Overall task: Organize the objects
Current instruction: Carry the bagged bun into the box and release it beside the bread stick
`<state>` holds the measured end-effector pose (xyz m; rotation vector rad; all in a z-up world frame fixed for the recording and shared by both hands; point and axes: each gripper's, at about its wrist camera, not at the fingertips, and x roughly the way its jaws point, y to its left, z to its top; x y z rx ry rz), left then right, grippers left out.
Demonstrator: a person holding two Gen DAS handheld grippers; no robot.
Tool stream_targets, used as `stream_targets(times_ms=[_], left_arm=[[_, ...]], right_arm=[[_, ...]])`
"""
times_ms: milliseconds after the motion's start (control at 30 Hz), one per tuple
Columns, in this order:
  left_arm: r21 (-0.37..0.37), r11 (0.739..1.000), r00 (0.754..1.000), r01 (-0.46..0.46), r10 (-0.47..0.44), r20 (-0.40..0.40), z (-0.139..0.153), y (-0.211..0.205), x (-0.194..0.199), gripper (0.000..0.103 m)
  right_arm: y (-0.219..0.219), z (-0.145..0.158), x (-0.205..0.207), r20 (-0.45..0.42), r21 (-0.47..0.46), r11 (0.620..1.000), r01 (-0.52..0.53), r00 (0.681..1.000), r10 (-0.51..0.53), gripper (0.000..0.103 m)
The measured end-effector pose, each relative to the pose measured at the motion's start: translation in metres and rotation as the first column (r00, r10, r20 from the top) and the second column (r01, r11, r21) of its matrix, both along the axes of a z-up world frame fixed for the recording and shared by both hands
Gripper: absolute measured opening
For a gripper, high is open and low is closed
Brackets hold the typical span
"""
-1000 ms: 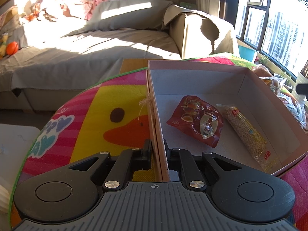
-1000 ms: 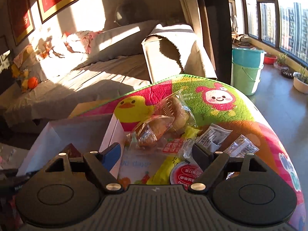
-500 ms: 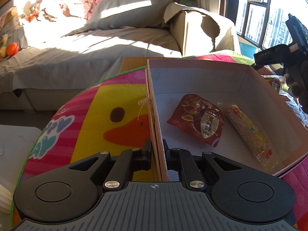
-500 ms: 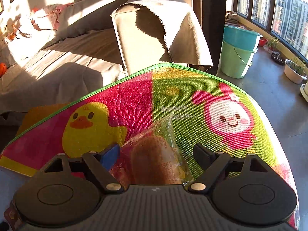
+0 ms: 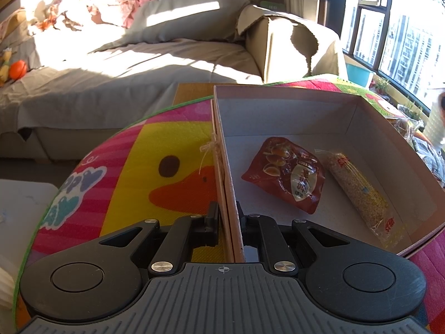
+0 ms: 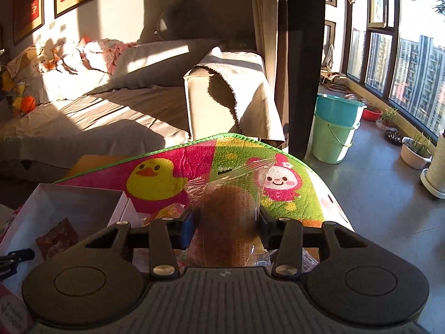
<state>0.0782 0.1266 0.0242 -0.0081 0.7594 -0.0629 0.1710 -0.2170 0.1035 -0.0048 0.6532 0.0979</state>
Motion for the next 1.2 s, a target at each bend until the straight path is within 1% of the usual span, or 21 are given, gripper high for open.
stream_targets(times_ms=[100, 167, 233, 300, 367, 467, 533, 600, 667, 733, 833, 900, 967, 1100, 1200], left_arm=[[-0.003, 1.0, 1.0, -0.001, 0.001, 0.001, 0.0, 0.0, 0.0, 0.011], [-0.005, 1.0, 1.0, -0.002, 0.002, 0.002, 0.0, 0.0, 0.0, 0.011], [-0.009, 1.0, 1.0, -0.002, 0.002, 0.004, 0.0, 0.001, 0.0, 0.011], [-0.013, 1.0, 1.0, 0.0, 0.0, 0.005, 0.0, 0.002, -0.001, 0.011], [-0.013, 1.0, 1.0, 0.003, -0.003, 0.003, 0.0, 0.002, 0.0, 0.011], [-0.012, 1.0, 1.0, 0.005, -0.005, 0.002, 0.0, 0.003, 0.0, 0.012], [-0.013, 1.0, 1.0, 0.004, -0.004, 0.002, 0.0, 0.003, -0.001, 0.012], [-0.012, 1.0, 1.0, 0.004, -0.004, 0.002, 0.0, 0.003, -0.001, 0.012], [-0.012, 1.0, 1.0, 0.005, -0.005, 0.002, 0.0, 0.003, -0.001, 0.012], [-0.012, 1.0, 1.0, 0.004, -0.004, 0.002, 0.0, 0.003, -0.001, 0.012], [-0.01, 1.0, 1.0, 0.003, -0.003, 0.001, 0.001, 0.002, 0.0, 0.011], [-0.009, 1.0, 1.0, 0.003, -0.003, 0.0, 0.001, 0.002, 0.0, 0.011], [-0.009, 1.0, 1.0, 0.004, -0.004, -0.001, 0.001, 0.002, 0.0, 0.011], [-0.009, 1.0, 1.0, 0.003, -0.003, 0.0, 0.001, 0.002, 0.0, 0.012], [-0.009, 1.0, 1.0, 0.003, -0.003, -0.001, 0.001, 0.002, 0.0, 0.012]], right_arm=[[0.006, -0.001, -0.036, -0.049, 0.011, 0.998, -0.055, 0.997, 0.055, 0.044], [0.014, -0.01, -0.054, -0.117, 0.038, 0.995, -0.09, 0.989, 0.094, 0.044], [0.027, -0.024, -0.069, -0.182, 0.049, 0.99, -0.131, 0.974, 0.137, 0.044], [0.039, -0.036, -0.081, -0.216, 0.039, 0.988, -0.152, 0.964, 0.157, 0.044], [0.044, -0.042, -0.088, -0.243, 0.07, 0.986, -0.152, 0.956, 0.164, 0.044], [0.048, -0.038, -0.093, -0.262, 0.116, 0.98, -0.159, 0.947, 0.185, 0.044], [0.052, -0.025, -0.095, -0.232, 0.124, 0.975, -0.185, 0.95, 0.21, 0.044], [0.057, -0.006, -0.094, -0.178, 0.151, 0.965, -0.213, 0.955, 0.239, 0.044], [0.063, 0.012, -0.093, -0.11, 0.187, 0.95, -0.249, 0.956, 0.272, 0.044], [0.074, 0.029, -0.088, -0.026, 0.199, 0.938, -0.284, 0.955, 0.295, 0.044], [0.092, 0.041, -0.08, 0.067, 0.201, 0.933, -0.297, 0.955, 0.289, 0.044], [0.107, 0.041, -0.076, 0.109, 0.165, 0.939, -0.303, 0.952, 0.287, 0.044], [0.124, 0.035, -0.071, 0.117, 0.126, 0.941, -0.314, 0.947, 0.3, 0.044], [0.147, 0.016, -0.066, 0.081, 0.042, 0.944, -0.328, 0.943, 0.324, 0.044], [0.15, 0.004, -0.064, 0.05, 0.039, 0.945, -0.324, 0.945, 0.322, 0.044]])
